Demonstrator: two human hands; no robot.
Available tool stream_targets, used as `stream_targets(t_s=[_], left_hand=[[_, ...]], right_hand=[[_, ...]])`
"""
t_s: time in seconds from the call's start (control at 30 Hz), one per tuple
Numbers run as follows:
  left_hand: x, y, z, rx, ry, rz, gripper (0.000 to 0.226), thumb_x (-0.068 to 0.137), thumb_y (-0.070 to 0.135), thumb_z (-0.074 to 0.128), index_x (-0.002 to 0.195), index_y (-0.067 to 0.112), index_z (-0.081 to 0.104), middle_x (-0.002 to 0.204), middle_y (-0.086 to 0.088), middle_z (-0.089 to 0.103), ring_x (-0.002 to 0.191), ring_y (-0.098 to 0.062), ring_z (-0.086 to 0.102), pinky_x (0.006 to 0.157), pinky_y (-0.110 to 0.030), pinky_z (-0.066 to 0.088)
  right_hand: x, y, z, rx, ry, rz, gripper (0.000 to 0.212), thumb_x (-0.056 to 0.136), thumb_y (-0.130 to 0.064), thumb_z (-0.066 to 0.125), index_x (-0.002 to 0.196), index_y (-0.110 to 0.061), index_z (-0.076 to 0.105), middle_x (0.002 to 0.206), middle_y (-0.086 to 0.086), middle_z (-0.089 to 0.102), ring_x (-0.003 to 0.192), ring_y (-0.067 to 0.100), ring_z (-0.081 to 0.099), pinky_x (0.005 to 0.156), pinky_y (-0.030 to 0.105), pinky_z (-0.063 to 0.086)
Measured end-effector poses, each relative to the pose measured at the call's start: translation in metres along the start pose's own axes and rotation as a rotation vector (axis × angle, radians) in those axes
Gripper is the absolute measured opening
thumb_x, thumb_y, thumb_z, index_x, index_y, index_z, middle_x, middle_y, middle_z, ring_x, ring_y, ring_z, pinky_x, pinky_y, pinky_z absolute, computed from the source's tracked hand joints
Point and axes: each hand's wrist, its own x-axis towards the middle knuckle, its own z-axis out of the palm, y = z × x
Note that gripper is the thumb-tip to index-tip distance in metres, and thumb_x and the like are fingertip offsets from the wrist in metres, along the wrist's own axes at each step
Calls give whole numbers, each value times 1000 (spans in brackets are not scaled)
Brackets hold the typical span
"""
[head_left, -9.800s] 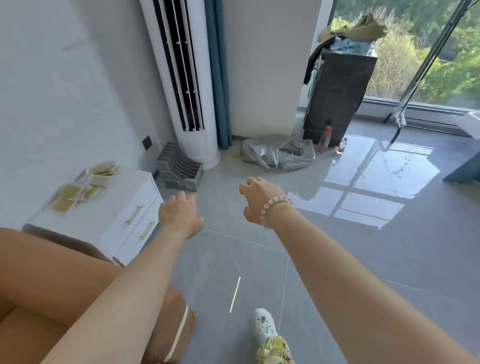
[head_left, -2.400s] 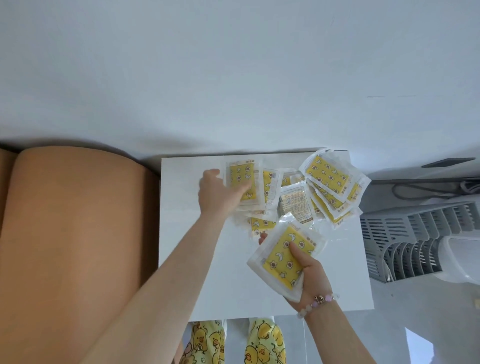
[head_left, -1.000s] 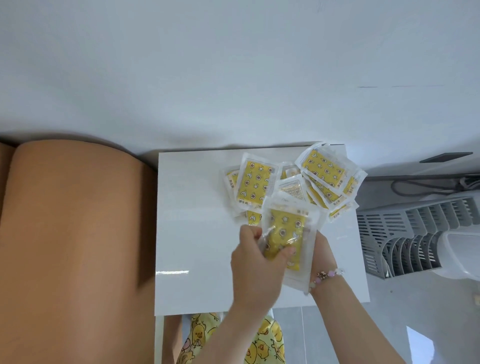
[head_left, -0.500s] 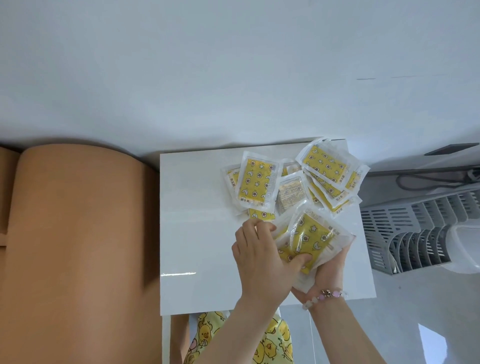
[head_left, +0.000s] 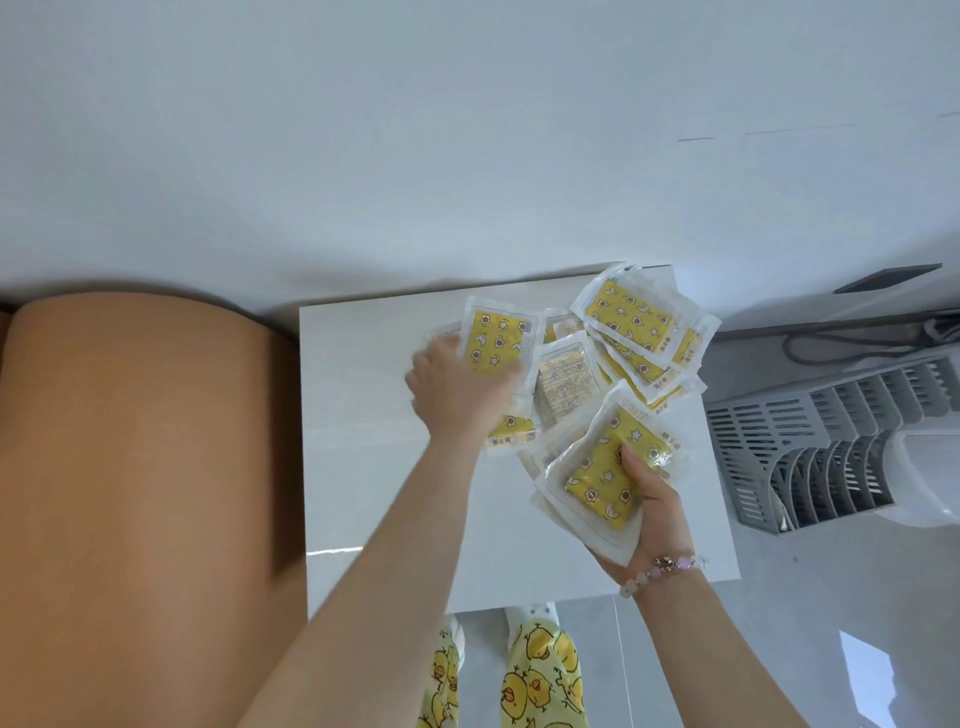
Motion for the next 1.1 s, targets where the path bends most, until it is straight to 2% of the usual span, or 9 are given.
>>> stream_targets(t_s=[0.07,0.13,0.23,0.4,0.57,0.73,0.87,0.97,1.1], left_hand=[[27,9,0,76,113,-1,78,73,48,74,133,13,40,134,-5,42,128,-23,37,100,-35,36],[37,12,14,219,91,27,81,71,52,74,131,9,39,132,-6,43,125,-24,40,98,-34,38],[48,18,26,378,106,27,79,71,47,77,127,7,38,130,-9,43,123,-25,41,94,-32,39],[53,14,26,439,81,-32,76,71,42,78,126,8,38,130,-9,45,123,-26,42,95,-33,38],[50,8,16,262,59,83,57,80,32,72,124,10,43,125,-9,45,111,-29,53,76,-32,40],[31,-5,-11,-50,85,136,26,87,28,62,109,16,53,90,7,56,92,-22,55,76,-28,40],[-7,-6,-29,-341,61,102,12,92,19,56,99,18,47,80,10,55,80,-21,57,78,-40,50],[-39,-8,-29,-342,47,70,17,91,23,57,100,16,45,81,7,56,79,-23,59,76,-39,50],[-69,-9,-20,-217,-91,102,61,68,51,76,110,25,41,94,11,59,89,-16,62,81,-35,51]], right_hand=[[-1,-7,-4,3,8,24,45,93,-25,45,67,-15,79,82,11,75,70,26,73,57,42,59],[-2,-9,-9,5,5,17,41,91,-23,47,67,-15,79,83,11,74,70,27,73,56,43,59],[-2,-10,-18,-50,11,6,25,79,-23,56,75,-16,80,91,11,74,77,28,73,69,47,57],[-4,-14,-27,-58,-12,3,26,78,-22,56,97,-13,71,95,13,73,81,29,72,73,48,56],[-1,-12,-25,-86,-30,11,25,79,-22,55,76,-16,79,90,14,73,78,30,72,76,50,54],[0,-9,-17,-84,-67,17,27,80,-22,54,72,-17,79,84,12,74,74,28,72,70,46,57],[0,-9,-10,-105,-84,45,31,82,-24,52,71,-18,79,83,8,75,73,24,73,72,43,57],[0,-10,-4,-140,-106,72,30,81,-25,52,70,-18,79,82,7,75,72,23,73,69,40,58],[-1,-9,6,-227,-108,132,24,75,-24,58,77,-12,79,86,13,74,75,28,72,67,39,60]])
